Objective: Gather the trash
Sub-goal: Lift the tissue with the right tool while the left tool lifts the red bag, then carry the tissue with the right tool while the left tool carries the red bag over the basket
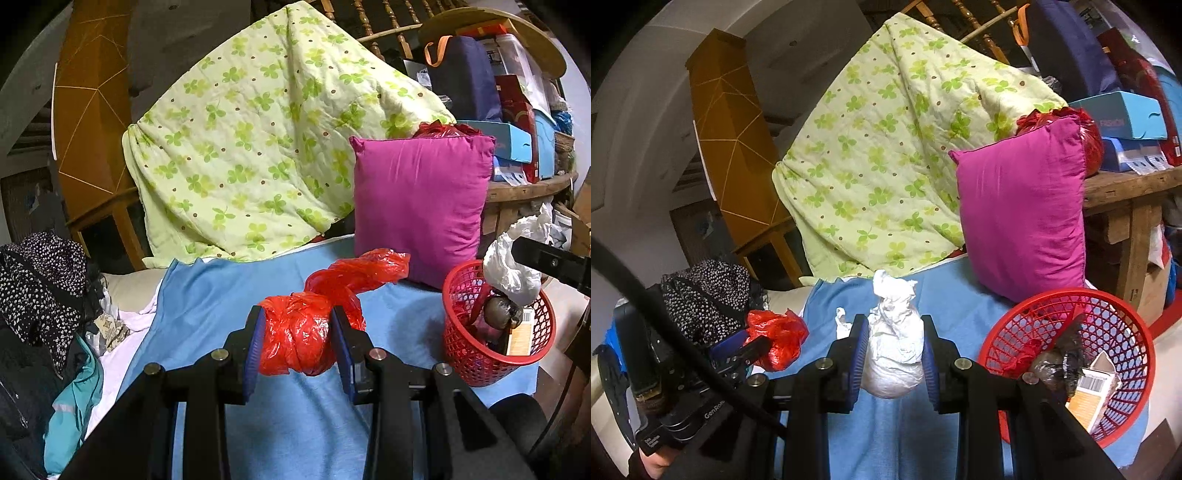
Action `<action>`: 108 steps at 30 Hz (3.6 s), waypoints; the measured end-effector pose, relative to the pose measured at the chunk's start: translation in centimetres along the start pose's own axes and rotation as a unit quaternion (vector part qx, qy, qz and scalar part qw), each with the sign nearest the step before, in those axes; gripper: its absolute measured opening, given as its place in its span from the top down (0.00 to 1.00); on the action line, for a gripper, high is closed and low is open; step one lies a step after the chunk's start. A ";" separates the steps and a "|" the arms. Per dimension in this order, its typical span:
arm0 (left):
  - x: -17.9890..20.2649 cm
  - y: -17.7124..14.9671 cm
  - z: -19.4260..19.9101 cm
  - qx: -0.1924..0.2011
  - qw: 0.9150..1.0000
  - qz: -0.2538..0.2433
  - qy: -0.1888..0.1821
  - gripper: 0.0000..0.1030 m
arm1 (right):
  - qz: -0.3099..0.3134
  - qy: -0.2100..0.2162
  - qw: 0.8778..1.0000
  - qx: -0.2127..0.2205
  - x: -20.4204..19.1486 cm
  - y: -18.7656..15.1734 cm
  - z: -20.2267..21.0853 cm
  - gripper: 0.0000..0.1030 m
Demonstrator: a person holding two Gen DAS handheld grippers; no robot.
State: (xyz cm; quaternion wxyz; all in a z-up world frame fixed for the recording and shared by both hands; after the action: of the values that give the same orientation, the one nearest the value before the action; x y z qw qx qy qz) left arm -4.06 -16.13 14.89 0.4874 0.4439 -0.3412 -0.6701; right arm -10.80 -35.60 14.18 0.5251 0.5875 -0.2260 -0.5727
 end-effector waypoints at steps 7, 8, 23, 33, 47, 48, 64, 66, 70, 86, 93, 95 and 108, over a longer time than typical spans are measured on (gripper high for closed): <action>0.7 0.5 0.7 0.009 1.000 -0.009 0.000 0.64 | -0.003 0.000 1.000 0.010 0.4 0.5 1.0 0.71; 0.8 0.5 0.8 0.009 1.000 -0.010 -0.001 0.64 | -0.003 -0.001 1.000 0.011 0.4 0.5 1.2 0.71; 2.7 1.4 1.7 0.021 0.999 -0.034 -0.009 0.64 | -0.019 -0.003 0.999 0.031 1.8 0.9 3.0 0.71; 4.0 1.7 2.2 0.026 0.998 -0.047 -0.015 0.64 | -0.037 -0.009 0.998 0.045 3.2 1.0 4.5 0.71; 6.3 1.8 2.3 0.025 0.997 -0.065 -0.027 0.64 | -0.061 -0.013 0.996 0.062 5.4 1.1 6.4 0.71; 6.5 1.8 2.3 0.026 0.997 -0.067 -0.028 0.64 | -0.062 -0.013 0.996 0.063 5.6 1.1 6.6 0.71; 8.9 1.8 2.8 0.030 0.995 -0.087 -0.038 0.64 | -0.082 -0.022 0.993 0.081 7.5 1.2 8.6 0.71; 9.1 1.8 2.8 0.030 0.995 -0.088 -0.040 0.64 | -0.085 -0.021 0.993 0.082 7.7 1.3 8.7 0.71; 9.5 1.8 2.9 0.031 0.994 -0.092 -0.041 0.64 | -0.087 -0.021 0.992 0.084 8.0 1.3 8.8 0.71; 11.6 1.7 3.2 0.033 0.992 -0.111 -0.050 0.64 | -0.100 -0.024 0.990 0.091 9.3 1.0 9.7 0.71; 12.7 1.6 3.4 0.034 0.990 -0.122 -0.056 0.64 | -0.106 -0.026 0.989 0.095 9.8 0.9 10.1 0.70; 13.1 1.6 3.4 0.035 0.990 -0.127 -0.057 0.63 | -0.108 -0.027 0.989 0.098 10.0 0.9 10.3 0.70; 15.7 1.6 3.5 0.037 0.986 -0.149 -0.069 0.63 | -0.120 -0.041 0.986 0.105 12.1 0.6 11.4 0.70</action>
State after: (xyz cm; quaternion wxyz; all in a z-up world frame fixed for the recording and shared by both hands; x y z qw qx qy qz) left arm -8.79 -31.57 13.53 0.3407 0.4603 -0.3281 -0.7512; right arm -18.06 -50.40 11.79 0.3781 0.6385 -0.2342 -0.6282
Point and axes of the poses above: each gripper's, at about its wrist camera, not at the fingertips, and z roughly against the way its jaws point, x to its right, y to its top, the point moved 6 cm from there along -z, roughly the way its jaws point, and after that the axes turned 11 degrees about y, right-handed, at the moved point
